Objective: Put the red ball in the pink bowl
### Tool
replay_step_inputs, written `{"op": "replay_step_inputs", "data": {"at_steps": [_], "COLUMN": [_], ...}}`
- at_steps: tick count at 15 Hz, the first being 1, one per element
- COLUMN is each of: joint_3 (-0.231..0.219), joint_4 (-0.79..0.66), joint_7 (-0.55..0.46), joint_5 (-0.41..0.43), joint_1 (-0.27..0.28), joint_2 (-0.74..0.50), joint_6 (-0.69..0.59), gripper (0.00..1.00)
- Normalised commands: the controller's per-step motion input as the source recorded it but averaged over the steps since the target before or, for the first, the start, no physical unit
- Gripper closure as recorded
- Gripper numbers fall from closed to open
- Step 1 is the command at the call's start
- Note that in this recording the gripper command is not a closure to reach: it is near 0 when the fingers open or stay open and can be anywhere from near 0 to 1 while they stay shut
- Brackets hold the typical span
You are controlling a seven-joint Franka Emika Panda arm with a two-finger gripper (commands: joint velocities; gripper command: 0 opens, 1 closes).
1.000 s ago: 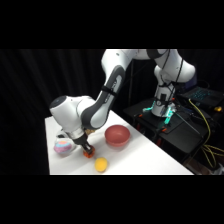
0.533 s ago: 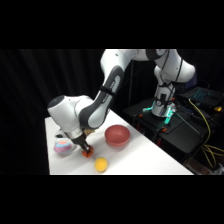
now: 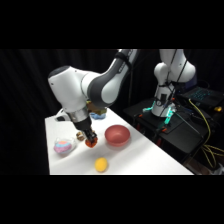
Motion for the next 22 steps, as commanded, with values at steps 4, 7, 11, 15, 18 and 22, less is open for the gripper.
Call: {"op": "replay_step_inputs", "data": {"at_steps": [4, 7, 11, 15, 18, 22], "joint_3": [-0.021, -0.053, -0.055, 0.007, 0.009, -0.013], "joint_4": [-0.99, -0.99, -0.71, -0.27, -0.11, -0.10], "joint_7": [0.16, 0.13, 0.09, 0.10, 0.08, 0.07], "joint_5": [-0.057, -0.017, 0.017, 0.024, 0.017, 0.035], "joint_1": [0.068, -0.010, -0.040, 0.012, 0.021, -0.004], "joint_2": [-0.78, -0.63, -0.44, -0.22, -0.20, -0.26], "joint_6": [0.28, 0.41, 0.33, 0.13, 0.04, 0.02], "gripper": [0.25, 0.25, 0.25, 0.25, 0.00, 0.00]}}
